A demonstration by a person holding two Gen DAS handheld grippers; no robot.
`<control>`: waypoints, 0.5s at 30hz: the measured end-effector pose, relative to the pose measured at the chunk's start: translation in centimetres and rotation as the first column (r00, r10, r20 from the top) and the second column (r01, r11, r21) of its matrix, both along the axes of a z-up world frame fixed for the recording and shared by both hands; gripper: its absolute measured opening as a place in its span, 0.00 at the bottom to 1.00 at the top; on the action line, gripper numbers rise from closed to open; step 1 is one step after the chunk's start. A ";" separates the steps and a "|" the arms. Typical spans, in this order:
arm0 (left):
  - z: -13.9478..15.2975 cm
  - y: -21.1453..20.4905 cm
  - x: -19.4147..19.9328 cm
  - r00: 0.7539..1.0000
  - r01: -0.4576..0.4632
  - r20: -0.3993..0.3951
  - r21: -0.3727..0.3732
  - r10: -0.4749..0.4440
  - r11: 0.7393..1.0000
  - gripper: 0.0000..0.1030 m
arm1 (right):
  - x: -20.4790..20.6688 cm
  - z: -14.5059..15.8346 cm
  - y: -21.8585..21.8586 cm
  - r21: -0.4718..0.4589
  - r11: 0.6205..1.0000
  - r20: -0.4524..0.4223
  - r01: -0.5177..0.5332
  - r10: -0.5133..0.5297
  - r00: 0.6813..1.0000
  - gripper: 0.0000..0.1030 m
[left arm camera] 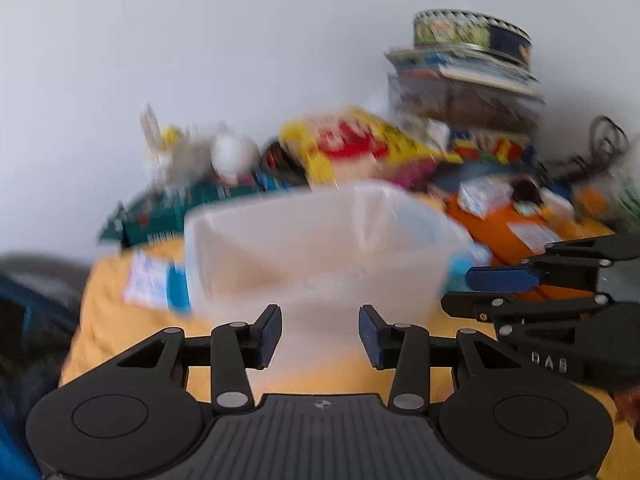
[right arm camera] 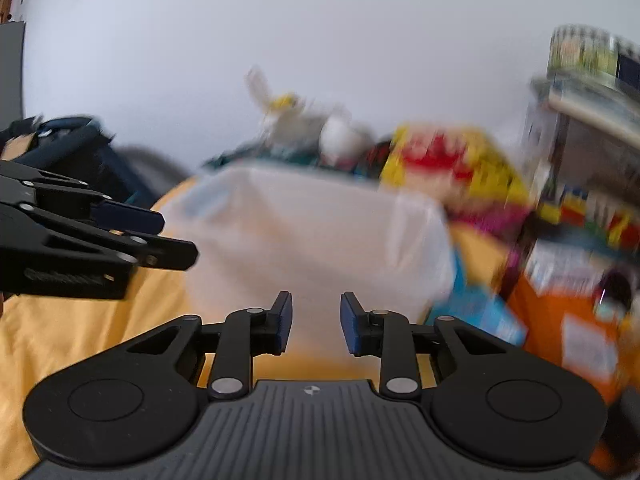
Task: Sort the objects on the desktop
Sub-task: 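Grasp the square green brick with the left gripper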
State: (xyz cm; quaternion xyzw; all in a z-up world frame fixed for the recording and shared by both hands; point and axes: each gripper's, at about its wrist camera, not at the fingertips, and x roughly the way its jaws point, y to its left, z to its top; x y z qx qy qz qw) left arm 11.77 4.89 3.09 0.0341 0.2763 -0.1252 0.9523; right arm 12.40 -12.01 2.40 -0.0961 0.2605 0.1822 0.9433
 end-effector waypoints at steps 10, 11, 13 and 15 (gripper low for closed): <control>-7.7 1.2 -8.5 0.970 -0.021 -0.240 0.068 0.037 0.997 0.45 | -7.9 -4.1 -0.4 -0.016 0.997 -0.202 -0.074 0.069 0.977 0.24; -7.8 1.5 -8.6 0.969 -0.041 -0.240 0.068 0.056 0.997 0.45 | -8.6 -4.5 -0.2 -0.021 0.997 -0.209 -0.074 0.068 0.975 0.24; -7.8 1.8 -7.8 0.967 -0.089 -0.235 0.059 0.100 0.994 0.45 | -9.6 -4.8 0.1 -0.011 0.997 -0.226 -0.073 0.069 0.972 0.24; -7.9 2.1 -6.9 0.963 -0.114 -0.240 0.047 0.121 0.992 0.45 | -10.4 -5.0 0.2 -0.007 0.997 -0.235 -0.077 0.073 0.969 0.24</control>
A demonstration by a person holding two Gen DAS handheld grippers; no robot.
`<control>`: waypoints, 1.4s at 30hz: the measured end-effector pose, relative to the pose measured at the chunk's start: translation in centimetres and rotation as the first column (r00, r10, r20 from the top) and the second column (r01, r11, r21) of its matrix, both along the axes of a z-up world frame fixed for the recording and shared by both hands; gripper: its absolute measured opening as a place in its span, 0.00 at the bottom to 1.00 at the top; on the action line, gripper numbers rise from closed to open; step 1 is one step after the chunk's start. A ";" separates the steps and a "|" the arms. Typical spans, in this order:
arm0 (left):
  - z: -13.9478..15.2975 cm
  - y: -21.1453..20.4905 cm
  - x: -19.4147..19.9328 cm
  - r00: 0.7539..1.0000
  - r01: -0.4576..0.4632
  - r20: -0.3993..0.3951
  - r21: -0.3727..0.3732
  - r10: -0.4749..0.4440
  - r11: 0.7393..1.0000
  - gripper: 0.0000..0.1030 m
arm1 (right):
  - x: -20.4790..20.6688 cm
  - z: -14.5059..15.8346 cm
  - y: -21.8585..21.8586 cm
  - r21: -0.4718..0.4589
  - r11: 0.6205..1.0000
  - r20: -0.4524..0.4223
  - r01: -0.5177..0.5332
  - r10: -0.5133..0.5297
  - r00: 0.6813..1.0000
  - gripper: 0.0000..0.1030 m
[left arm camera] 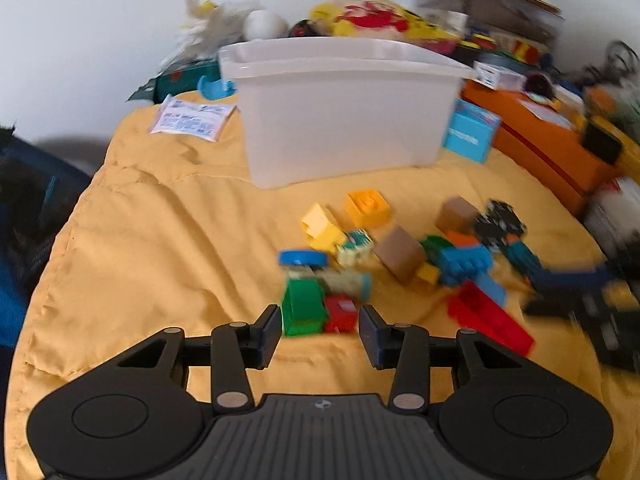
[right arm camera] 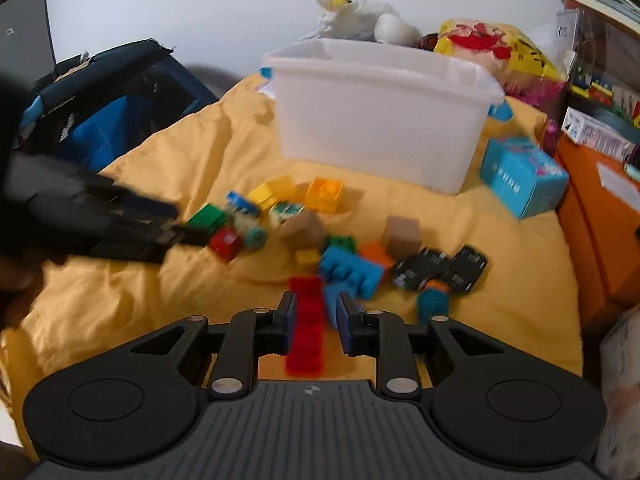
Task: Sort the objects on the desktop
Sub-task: 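Grasp the square green brick with the left gripper, then grasp the small blue brick with the right gripper while the left carries the green brick to the bin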
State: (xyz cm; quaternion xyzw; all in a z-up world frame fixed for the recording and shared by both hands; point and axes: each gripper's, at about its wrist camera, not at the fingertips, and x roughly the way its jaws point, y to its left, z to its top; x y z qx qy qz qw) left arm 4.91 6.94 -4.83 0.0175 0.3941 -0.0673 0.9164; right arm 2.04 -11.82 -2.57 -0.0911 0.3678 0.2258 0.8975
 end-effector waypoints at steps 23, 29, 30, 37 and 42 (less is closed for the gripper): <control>-4.0 -0.3 -4.7 0.942 -0.030 -0.304 -0.493 -0.139 0.870 0.35 | -1.9 -1.1 -1.6 -0.023 0.996 -0.021 0.081 -0.082 0.996 0.24; -2.0 -0.5 -5.5 0.974 0.048 -0.201 -0.273 -0.105 0.961 0.42 | -2.0 -1.3 -0.9 -0.037 0.998 -0.008 0.050 -0.050 0.999 0.24; -1.5 -0.4 -5.7 0.976 0.062 -0.185 -0.273 -0.116 0.960 0.42 | -1.9 -1.2 -0.9 -0.038 0.998 -0.006 0.047 -0.048 0.999 0.24; -0.1 -2.9 -7.4 0.977 0.168 -0.108 -0.141 -0.184 0.976 0.43 | -0.1 -0.8 -1.1 -0.073 0.996 0.047 0.054 -0.051 0.998 0.24; -0.7 -4.0 -7.8 0.969 0.201 -0.122 -0.107 -0.214 0.974 0.43 | 2.6 -2.0 -1.7 -0.052 0.996 -0.016 0.065 -0.066 0.998 0.24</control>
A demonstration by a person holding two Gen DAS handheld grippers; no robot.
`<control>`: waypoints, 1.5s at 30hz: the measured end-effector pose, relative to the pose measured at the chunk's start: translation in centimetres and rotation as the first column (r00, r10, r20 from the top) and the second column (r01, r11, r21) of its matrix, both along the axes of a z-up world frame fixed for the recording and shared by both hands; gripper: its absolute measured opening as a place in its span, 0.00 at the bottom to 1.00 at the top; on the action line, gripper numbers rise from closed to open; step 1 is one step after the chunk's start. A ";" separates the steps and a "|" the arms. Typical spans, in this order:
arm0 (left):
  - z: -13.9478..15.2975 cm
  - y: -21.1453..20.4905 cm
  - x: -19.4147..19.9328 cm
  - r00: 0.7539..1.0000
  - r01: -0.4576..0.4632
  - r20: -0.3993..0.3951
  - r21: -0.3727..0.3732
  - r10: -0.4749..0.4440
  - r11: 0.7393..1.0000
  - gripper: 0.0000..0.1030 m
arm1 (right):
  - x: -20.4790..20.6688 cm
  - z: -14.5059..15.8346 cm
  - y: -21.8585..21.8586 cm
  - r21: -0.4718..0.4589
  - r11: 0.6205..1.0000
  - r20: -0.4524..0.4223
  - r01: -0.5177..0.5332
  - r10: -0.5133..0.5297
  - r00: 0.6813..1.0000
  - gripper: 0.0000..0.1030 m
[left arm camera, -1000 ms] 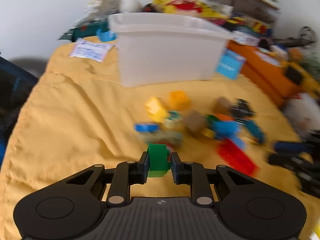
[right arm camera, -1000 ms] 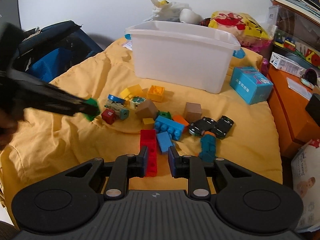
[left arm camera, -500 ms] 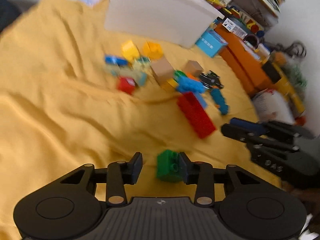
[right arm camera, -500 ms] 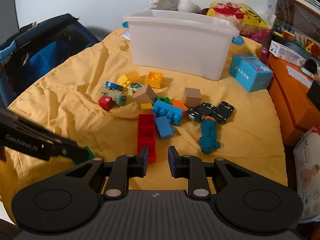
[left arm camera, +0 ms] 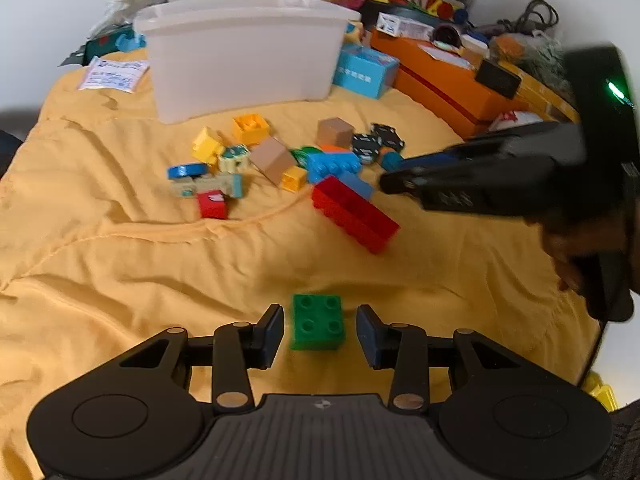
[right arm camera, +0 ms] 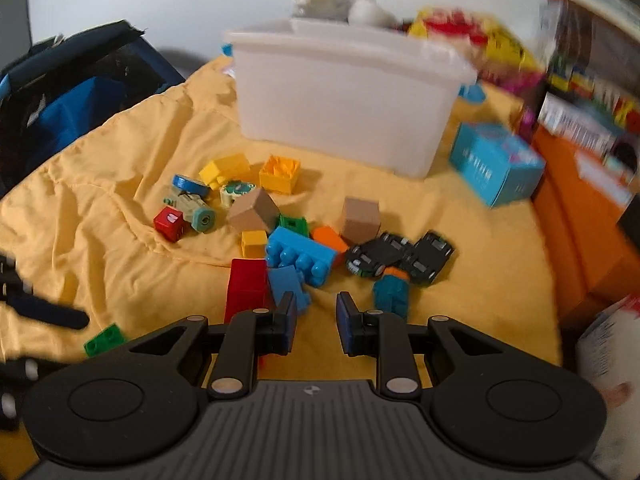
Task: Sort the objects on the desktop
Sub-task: 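Grasp the small blue brick with the right gripper while the left carries the green brick to the bin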
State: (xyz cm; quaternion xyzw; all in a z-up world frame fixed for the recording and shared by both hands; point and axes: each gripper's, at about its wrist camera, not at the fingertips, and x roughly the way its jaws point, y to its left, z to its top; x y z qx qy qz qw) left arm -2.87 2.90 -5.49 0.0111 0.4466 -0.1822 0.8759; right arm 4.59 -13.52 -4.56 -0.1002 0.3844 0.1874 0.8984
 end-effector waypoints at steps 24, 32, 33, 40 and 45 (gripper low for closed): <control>-2.1 -0.3 0.9 0.998 -0.035 -0.045 0.010 0.035 0.999 0.40 | -2.3 0.4 -0.4 -0.049 0.997 -0.056 -0.053 0.051 0.997 0.17; -2.1 -0.6 0.9 1.000 -0.005 -0.028 0.031 0.006 1.000 0.34 | -4.6 -1.9 -0.7 -0.031 0.999 -0.158 -0.030 0.025 0.987 0.17; -2.1 -0.7 0.8 1.000 -0.001 -0.028 0.033 0.002 0.999 0.34 | -4.8 -1.9 -0.6 -0.038 0.999 -0.152 -0.036 0.030 0.988 0.17; -0.6 -0.4 1.2 1.000 -0.010 0.028 0.037 0.009 0.999 0.34 | -4.8 -1.8 -0.8 -0.039 0.999 -0.155 -0.030 0.024 0.988 0.17; 2.1 0.2 3.4 0.992 -0.052 0.114 0.025 0.049 0.998 0.34 | -3.4 0.0 -0.9 -0.027 0.999 -0.088 -0.024 0.021 0.996 0.17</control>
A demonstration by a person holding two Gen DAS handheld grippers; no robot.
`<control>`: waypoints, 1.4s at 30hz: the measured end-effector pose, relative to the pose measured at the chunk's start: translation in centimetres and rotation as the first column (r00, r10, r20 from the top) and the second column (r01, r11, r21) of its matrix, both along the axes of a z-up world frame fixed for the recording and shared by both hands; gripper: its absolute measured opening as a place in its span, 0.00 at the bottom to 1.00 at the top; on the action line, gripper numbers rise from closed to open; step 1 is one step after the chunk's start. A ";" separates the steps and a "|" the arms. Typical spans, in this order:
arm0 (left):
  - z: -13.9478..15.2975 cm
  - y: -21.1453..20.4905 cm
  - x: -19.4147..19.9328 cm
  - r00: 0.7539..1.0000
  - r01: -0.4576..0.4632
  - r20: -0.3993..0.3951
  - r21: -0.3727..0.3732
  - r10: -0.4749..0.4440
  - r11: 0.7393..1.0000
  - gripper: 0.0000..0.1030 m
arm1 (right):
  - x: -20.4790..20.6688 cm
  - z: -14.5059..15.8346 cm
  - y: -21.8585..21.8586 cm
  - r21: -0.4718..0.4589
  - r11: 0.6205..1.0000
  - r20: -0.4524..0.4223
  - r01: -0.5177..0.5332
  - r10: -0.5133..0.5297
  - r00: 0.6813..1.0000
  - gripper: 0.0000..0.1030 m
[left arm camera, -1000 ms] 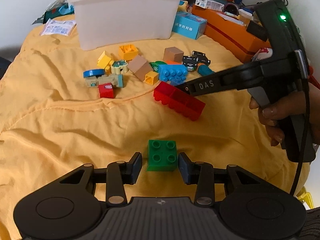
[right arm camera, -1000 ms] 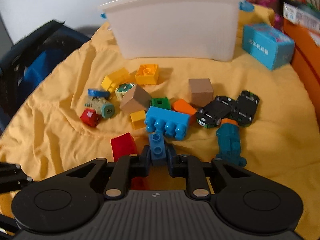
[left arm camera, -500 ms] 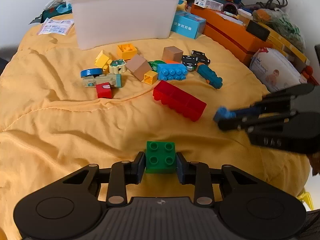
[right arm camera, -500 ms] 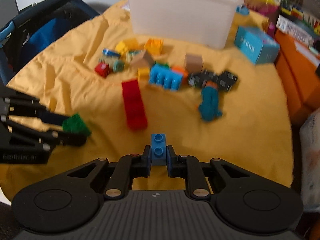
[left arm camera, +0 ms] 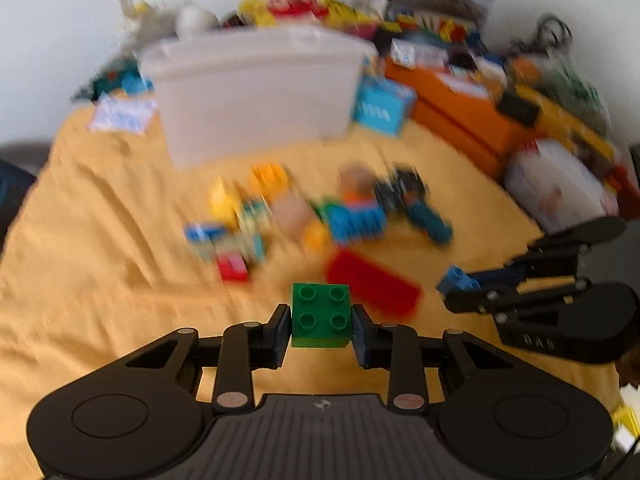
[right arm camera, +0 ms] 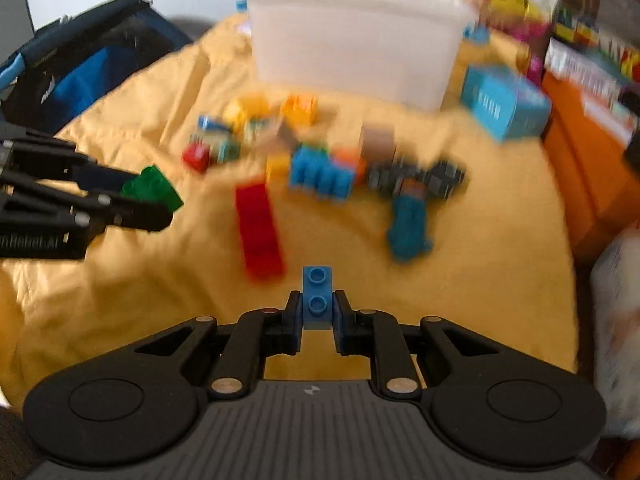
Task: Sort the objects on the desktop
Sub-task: 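Grasp the small blue brick with the right gripper while the left carries the green brick to the bin, then open both grippers over the white bin to drop the bricks, then grasp the small red brick with the left gripper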
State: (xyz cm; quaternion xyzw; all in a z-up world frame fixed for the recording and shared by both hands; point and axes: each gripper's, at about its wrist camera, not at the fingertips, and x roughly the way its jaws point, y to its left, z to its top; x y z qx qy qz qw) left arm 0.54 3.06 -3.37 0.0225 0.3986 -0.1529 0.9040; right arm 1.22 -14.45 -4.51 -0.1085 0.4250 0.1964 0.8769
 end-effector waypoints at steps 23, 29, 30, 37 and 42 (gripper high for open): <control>9.6 1.3 17.1 0.941 -0.131 0.315 -0.004 0.125 0.991 0.43 | 17.1 9.7 3.7 0.086 0.994 0.419 0.064 -0.094 0.903 0.28; 8.1 2.2 12.1 0.958 -0.112 0.265 -0.012 0.111 0.994 0.43 | 13.2 9.5 2.4 0.140 0.990 0.365 0.035 -0.085 0.927 0.28; 7.7 2.2 11.1 0.961 -0.110 0.253 -0.003 0.107 0.994 0.43 | 12.2 9.4 2.1 0.138 0.990 0.357 0.030 -0.078 0.931 0.28; 3.1 2.4 4.4 0.990 -0.079 0.115 0.026 0.076 0.997 0.43 | 6.6 7.5 1.2 0.120 0.993 0.274 -0.007 -0.027 0.961 0.27; -0.5 2.2 2.9 0.996 -0.084 0.013 0.031 0.084 0.996 0.43 | 3.6 5.3 0.7 0.113 0.993 0.194 0.018 -0.040 0.980 0.27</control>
